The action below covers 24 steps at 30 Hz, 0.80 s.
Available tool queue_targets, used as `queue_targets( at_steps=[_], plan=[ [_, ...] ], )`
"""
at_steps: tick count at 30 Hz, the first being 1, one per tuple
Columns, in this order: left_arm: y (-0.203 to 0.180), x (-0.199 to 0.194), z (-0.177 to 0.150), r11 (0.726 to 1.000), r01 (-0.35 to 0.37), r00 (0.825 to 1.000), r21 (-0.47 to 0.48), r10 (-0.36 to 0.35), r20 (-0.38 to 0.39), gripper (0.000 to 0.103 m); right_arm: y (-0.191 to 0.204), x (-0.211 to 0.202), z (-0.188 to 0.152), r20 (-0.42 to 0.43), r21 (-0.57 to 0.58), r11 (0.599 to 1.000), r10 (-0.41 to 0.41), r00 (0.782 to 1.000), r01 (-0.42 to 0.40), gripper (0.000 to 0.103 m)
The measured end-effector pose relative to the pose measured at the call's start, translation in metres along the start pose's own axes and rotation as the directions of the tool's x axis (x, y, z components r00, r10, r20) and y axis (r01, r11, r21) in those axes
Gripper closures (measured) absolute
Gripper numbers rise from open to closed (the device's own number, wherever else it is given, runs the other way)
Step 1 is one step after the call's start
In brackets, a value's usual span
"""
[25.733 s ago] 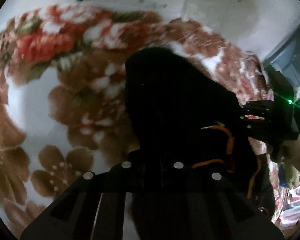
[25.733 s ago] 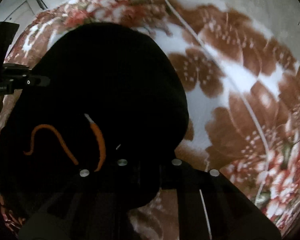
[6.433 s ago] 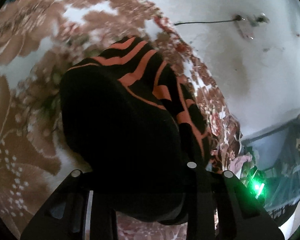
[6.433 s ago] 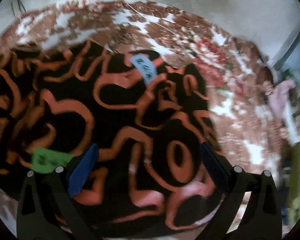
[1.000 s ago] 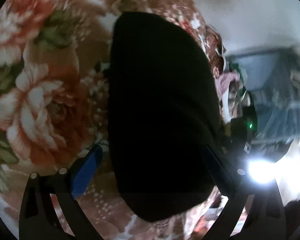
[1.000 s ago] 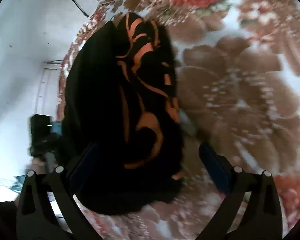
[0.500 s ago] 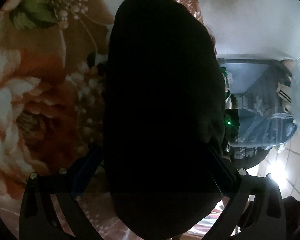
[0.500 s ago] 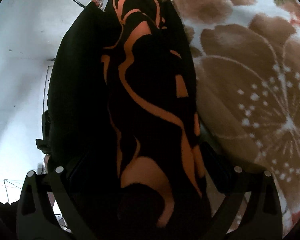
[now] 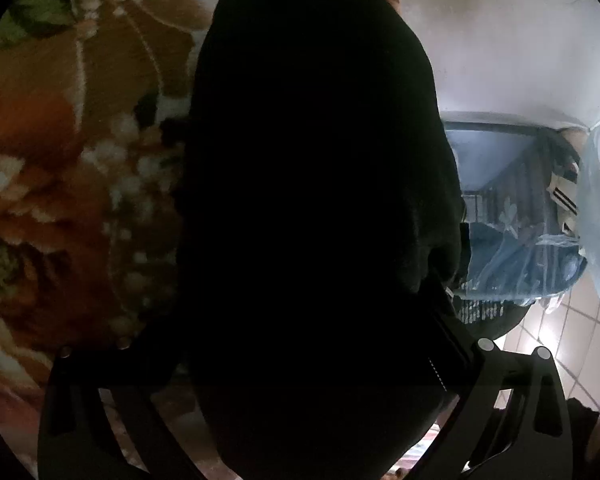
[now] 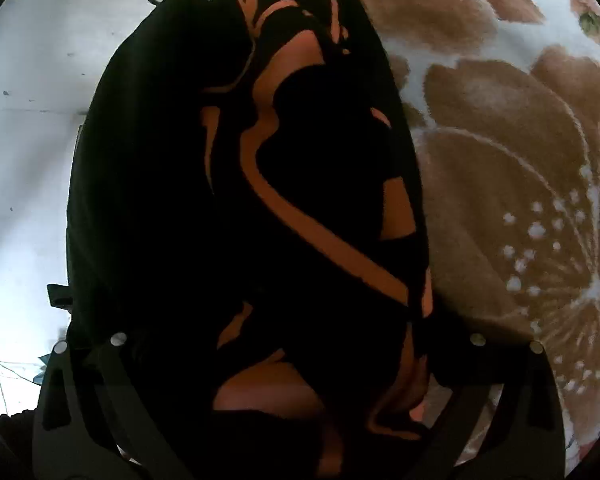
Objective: Fold large clothes
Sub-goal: 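Carry the held hoodie bundle toward the green cloth with both grippers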
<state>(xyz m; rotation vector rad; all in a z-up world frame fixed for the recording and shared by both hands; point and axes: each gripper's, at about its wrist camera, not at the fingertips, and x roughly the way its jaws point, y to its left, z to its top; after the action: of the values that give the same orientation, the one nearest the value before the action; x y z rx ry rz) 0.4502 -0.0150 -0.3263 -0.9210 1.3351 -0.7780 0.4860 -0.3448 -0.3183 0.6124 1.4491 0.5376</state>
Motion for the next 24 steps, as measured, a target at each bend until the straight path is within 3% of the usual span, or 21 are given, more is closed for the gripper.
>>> queue_targets(
  at_steps=[7,11,19,24],
  plan=[
    [-0.004,0.012,0.004,0.999,0.039,0.999,0.002,-0.039,-0.009,0.004,0.015,0.008,-0.007,0.02,0.01,1.0,0.013,1.0,-0.013,0.005],
    [-0.008,0.011,0.001,1.0,0.027,1.0,0.01,-0.027,0.003,0.004,0.03,0.002,-0.012,0.047,0.002,1.0,0.001,0.999,-0.001,0.021],
    [-0.021,0.019,0.005,0.999,-0.003,1.0,0.04,0.004,-0.026,0.004,0.039,-0.002,-0.012,0.047,-0.017,1.0,-0.005,0.999,0.006,0.033],
    [-0.027,0.032,0.004,0.999,0.031,0.999,0.04,-0.03,-0.029,0.007,0.038,0.004,-0.013,0.058,-0.014,1.0,0.011,0.998,-0.011,0.044]
  ],
)
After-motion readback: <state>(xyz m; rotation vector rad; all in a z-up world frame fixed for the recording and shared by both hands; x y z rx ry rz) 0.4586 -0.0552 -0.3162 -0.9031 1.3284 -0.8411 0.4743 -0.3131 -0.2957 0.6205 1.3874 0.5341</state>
